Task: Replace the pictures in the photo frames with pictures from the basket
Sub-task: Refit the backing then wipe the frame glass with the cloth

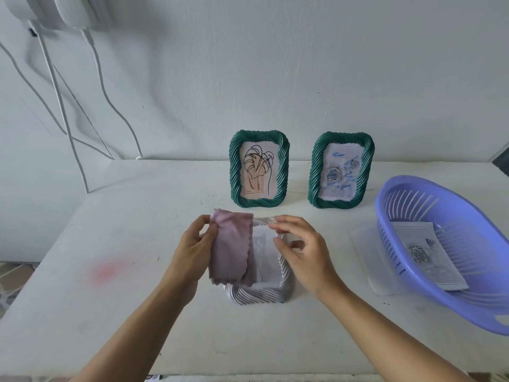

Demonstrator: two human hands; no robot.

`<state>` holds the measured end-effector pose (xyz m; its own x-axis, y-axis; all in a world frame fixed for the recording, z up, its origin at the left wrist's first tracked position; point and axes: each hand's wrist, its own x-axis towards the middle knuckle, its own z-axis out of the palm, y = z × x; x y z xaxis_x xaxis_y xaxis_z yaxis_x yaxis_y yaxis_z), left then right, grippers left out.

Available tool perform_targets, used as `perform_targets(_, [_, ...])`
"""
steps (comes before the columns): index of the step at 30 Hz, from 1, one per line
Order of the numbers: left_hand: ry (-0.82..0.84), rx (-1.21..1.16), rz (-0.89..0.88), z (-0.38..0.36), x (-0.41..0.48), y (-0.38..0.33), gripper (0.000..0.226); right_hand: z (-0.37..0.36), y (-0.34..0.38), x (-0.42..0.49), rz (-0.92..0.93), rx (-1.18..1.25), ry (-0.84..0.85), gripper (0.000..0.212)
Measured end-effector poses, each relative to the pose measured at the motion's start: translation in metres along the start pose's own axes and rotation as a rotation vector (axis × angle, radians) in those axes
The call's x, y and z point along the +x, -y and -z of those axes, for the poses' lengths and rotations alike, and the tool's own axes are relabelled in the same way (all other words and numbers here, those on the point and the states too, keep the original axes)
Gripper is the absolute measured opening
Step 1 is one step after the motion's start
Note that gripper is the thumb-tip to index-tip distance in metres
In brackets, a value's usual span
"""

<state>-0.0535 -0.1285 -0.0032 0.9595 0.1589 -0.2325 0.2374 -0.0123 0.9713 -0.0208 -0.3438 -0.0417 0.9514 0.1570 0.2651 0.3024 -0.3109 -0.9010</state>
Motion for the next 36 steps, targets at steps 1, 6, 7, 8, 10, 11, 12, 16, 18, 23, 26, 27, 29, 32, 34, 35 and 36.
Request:
perform_targets(1, [-0.016,0.003,-0.004,0.004,0.001,0.001,0.019,0.004,-0.003,-0.001,0.013,-0.042,-0.018,0.028])
perform_targets(6, [-0.086,0.026,-0.085,0.039,0.009,0.01,0.013,0.014,-0.018,-0.001,0.05,-0.268,-0.061,0.018])
perform_targets(7, [-0.089,0.033,-0.102,0.047,0.01,0.011,0.015,0.013,-0.024,0.0,0.058,-0.333,-0.065,0.019])
perform_targets(8, [-0.09,0.049,-0.111,0.055,0.011,0.012,0.014,0.012,-0.029,0.001,0.063,-0.394,-0.063,0.02])
perform_targets(10, [-0.102,0.106,-0.119,0.071,0.013,0.015,0.016,0.005,-0.038,0.001,0.048,-0.452,-0.047,0.026])
perform_targets(11, [-0.12,0.145,-0.111,0.077,0.015,0.018,0.021,0.0,-0.04,0.0,0.028,-0.451,-0.035,0.029])
perform_targets(12, [-0.14,0.182,-0.095,0.085,0.016,0.021,0.023,-0.005,-0.04,0.0,0.009,-0.446,-0.026,0.032])
perform_targets(16, [-0.162,0.364,-0.034,0.107,0.019,0.032,0.029,-0.025,-0.037,-0.002,-0.038,-0.523,0.0,0.043])
perform_targets(18, [-0.155,0.494,-0.059,0.115,0.022,0.04,0.032,-0.031,-0.035,-0.002,-0.065,-0.587,0.013,0.053])
perform_targets(23, [-0.218,1.164,-0.365,0.12,0.025,0.069,0.025,-0.035,-0.031,-0.003,-0.111,-0.667,0.033,0.057])
perform_targets(26, [-0.272,1.296,-0.524,0.114,0.022,0.074,0.024,-0.033,-0.027,-0.002,-0.148,-0.71,0.02,0.05])
perform_targets(27, [-0.271,1.316,-0.537,0.11,0.021,0.073,0.024,-0.032,-0.025,-0.002,-0.161,-0.733,0.016,0.047])
perform_targets(29, [-0.278,1.339,-0.481,0.107,0.018,0.07,0.026,-0.03,-0.024,-0.002,-0.208,-0.753,0.022,0.045])
perform_targets(32, [-0.231,1.342,-0.391,0.113,0.015,0.072,0.036,-0.026,-0.023,0.001,-0.269,-0.732,0.044,0.045])
perform_targets(34, [-0.189,1.341,-0.342,0.122,0.014,0.076,0.043,-0.024,-0.023,0.003,-0.298,-0.723,0.065,0.045])
perform_targets(35, [-0.179,1.327,-0.307,0.125,0.014,0.077,0.046,-0.022,-0.023,0.004,-0.307,-0.719,0.074,0.045])
perform_targets(36, [-0.177,1.311,-0.276,0.128,0.014,0.078,0.048,-0.021,-0.023,0.005,-0.31,-0.715,0.082,0.045])
